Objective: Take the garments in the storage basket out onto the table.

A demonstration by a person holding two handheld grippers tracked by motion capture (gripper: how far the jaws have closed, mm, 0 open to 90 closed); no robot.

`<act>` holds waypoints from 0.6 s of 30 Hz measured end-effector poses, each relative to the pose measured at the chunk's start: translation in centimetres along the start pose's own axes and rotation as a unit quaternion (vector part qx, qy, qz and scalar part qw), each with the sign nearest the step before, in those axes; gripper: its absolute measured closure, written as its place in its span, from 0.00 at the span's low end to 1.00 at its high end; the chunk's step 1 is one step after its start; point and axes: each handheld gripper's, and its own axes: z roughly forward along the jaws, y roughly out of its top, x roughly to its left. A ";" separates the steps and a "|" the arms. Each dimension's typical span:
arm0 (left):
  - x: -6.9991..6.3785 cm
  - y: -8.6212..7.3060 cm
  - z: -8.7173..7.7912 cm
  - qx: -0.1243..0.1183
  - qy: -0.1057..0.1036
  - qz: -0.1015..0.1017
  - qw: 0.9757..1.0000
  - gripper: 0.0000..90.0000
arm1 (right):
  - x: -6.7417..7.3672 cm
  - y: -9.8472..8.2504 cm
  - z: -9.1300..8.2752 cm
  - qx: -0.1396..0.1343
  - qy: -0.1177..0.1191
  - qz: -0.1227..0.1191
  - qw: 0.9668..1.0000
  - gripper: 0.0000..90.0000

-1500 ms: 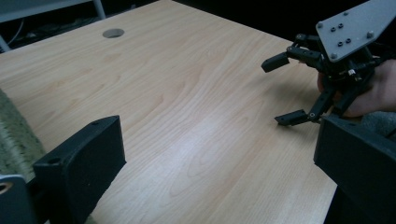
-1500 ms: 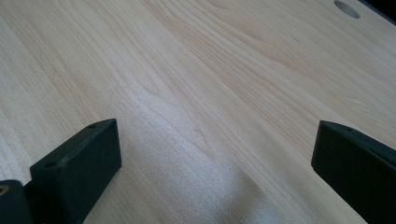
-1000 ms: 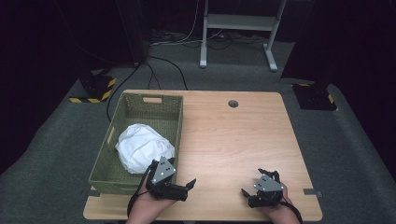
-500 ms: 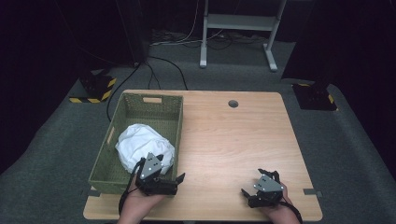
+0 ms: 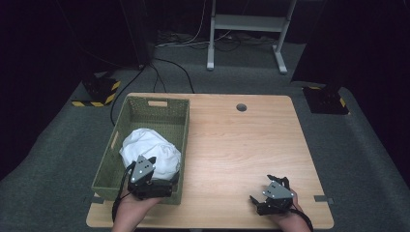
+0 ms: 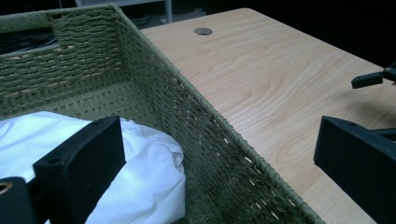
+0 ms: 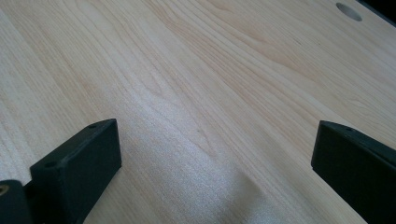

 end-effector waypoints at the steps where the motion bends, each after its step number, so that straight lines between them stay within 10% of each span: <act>1: 0.1 0.0 -0.1 -0.001 0.002 -0.001 1.000 0.02 | 0.0 0.0 0.0 0.000 0.000 0.000 1.000 0.01; 18: 0.7 0.0 -0.5 -0.002 0.014 -0.007 1.000 0.02 | 0.0 0.0 0.0 0.001 0.003 0.001 1.000 0.01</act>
